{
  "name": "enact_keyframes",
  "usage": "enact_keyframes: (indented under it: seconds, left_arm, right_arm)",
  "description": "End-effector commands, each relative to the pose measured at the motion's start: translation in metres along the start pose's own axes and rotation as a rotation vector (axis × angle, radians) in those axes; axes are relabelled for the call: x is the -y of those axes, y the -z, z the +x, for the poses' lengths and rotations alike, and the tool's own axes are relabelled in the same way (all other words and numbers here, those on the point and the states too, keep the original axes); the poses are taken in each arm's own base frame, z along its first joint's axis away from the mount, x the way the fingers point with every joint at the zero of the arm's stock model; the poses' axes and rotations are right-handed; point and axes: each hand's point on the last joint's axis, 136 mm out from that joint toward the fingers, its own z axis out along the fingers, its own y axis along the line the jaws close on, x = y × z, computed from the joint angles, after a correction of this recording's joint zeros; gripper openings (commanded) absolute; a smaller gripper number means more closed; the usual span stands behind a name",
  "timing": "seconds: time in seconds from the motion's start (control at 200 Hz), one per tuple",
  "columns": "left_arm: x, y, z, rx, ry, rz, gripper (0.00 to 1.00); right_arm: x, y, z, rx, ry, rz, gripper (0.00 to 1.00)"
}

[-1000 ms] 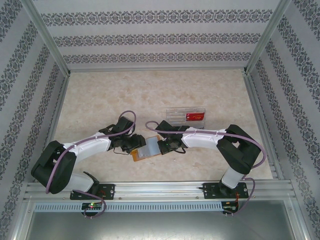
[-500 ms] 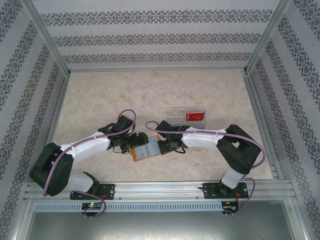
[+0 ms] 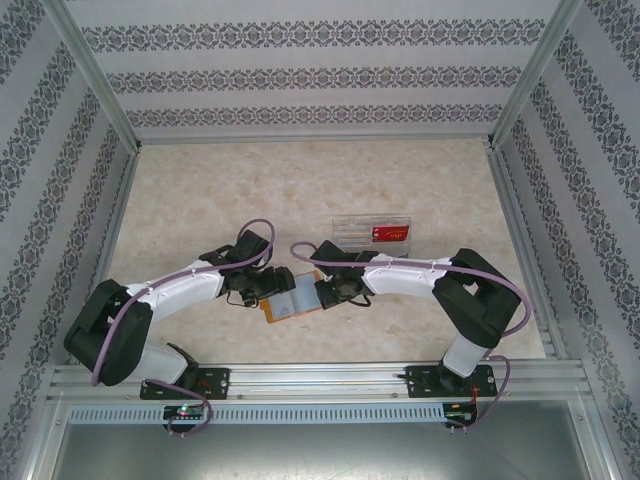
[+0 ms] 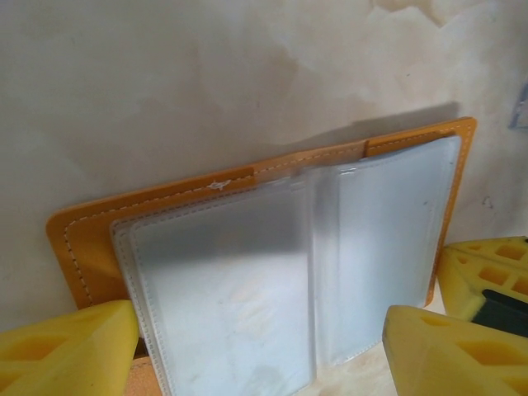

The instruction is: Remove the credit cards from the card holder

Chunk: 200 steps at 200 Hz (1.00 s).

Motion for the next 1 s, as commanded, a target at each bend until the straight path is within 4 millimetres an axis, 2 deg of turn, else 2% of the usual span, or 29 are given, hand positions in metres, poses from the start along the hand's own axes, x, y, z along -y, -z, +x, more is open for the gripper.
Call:
enact_keyframes:
  seconds: [0.0,0.245,0.415,0.665,0.994]
  left_arm:
    - [0.003,-0.005,0.005,-0.022,-0.019,0.012,0.78]
    - [0.006,-0.001,0.004,-0.01,-0.016,0.025,0.76]
    - [-0.013,0.01,-0.002,0.047,0.016,-0.076,0.76]
    - [0.004,0.014,-0.004,0.053,-0.007,0.004,0.75]
    - [0.004,0.004,0.001,0.02,-0.003,0.015,0.75]
  right_arm:
    - [-0.009,-0.012,0.013,-0.052,0.009,-0.018,0.0]
    - [-0.008,-0.014,0.014,-0.057,0.009,-0.016,0.0]
    - [-0.009,-0.013,0.013,-0.056,0.009,-0.016,0.0]
    - [-0.008,-0.014,0.014,-0.057,0.008,-0.018,0.0]
    - [-0.008,-0.014,0.015,-0.058,0.006,-0.017,0.0]
